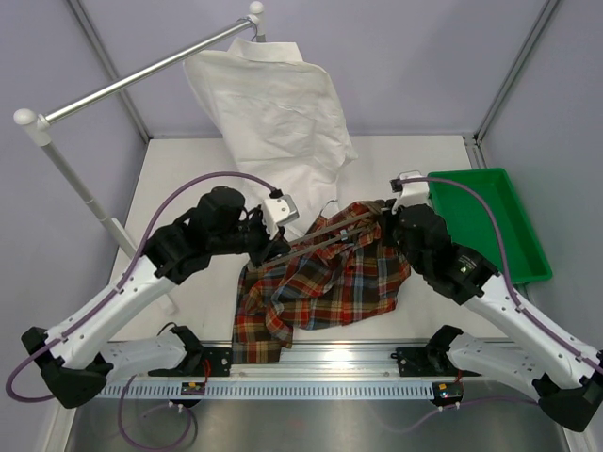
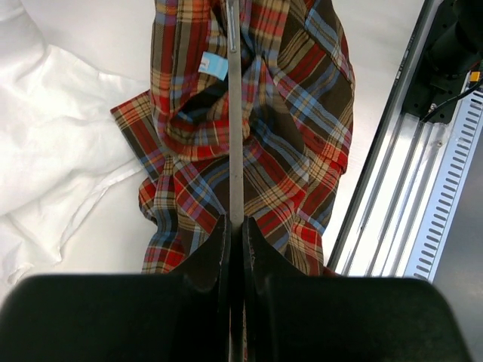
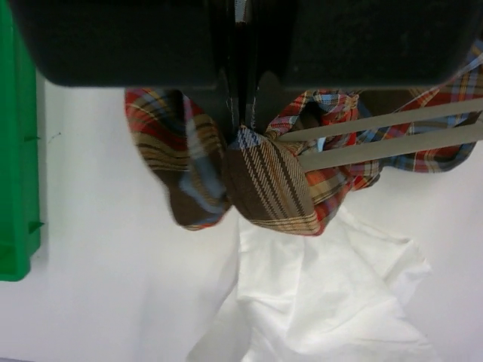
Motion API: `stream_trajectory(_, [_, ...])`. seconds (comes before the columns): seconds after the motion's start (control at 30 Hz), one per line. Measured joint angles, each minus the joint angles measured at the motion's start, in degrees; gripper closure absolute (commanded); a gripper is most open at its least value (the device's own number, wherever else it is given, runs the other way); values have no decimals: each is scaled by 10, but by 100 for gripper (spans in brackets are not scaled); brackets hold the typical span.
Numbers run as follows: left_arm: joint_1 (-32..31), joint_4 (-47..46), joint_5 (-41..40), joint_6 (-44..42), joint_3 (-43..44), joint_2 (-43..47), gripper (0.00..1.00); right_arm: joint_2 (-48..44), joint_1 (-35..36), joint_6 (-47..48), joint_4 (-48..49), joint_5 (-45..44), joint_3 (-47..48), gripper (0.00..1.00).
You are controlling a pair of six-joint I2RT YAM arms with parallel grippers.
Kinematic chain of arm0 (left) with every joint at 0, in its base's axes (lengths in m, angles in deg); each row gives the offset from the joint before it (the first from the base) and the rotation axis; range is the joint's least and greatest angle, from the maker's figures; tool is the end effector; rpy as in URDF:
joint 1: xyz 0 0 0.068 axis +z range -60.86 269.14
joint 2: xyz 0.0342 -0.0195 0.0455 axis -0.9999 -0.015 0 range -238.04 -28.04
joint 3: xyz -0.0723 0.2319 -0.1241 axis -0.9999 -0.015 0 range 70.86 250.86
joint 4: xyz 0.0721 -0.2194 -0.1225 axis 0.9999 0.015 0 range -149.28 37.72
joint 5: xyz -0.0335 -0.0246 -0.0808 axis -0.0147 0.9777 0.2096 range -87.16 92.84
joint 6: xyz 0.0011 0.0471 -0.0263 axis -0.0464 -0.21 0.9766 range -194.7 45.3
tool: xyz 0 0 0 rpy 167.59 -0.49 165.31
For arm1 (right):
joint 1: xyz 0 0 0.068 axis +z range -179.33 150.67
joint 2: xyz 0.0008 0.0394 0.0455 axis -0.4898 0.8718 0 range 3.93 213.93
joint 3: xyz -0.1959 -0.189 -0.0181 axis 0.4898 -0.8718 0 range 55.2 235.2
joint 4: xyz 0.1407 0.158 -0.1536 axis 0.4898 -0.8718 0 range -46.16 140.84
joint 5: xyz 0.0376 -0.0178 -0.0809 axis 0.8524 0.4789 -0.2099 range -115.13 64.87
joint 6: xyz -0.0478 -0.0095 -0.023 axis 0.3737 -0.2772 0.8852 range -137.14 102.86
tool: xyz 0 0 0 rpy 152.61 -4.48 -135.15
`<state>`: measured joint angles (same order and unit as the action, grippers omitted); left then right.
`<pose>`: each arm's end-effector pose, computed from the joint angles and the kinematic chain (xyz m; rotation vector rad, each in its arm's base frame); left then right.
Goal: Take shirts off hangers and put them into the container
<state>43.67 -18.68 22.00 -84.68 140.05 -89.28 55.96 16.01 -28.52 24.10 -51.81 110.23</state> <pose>0.1445 -0.1635 0.3801 1.1936 1.8379 -0.7146 0.1491 0.1282 0.3517 -0.2767 1.9239 0.1946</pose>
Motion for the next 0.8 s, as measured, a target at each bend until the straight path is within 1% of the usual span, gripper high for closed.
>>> stream_trajectory(0.17, [0, 24, -8, 10, -22, 46, 100, -21, -54, -15, -10, 2, -5, 100])
stream_trajectory(0.47, [0, 76, -52, 38, -48, 127, 100, -16, -80, -34, -23, 4, -9, 100])
stream_trajectory(0.6, [0, 93, -101, 64, -49, 151, 100, -9, -80, -45, -24, 7, -15, 100])
stream_trajectory(0.8, [0, 111, -194, 118, -48, 153, 100, 13, -80, -70, -22, 24, -42, 100])
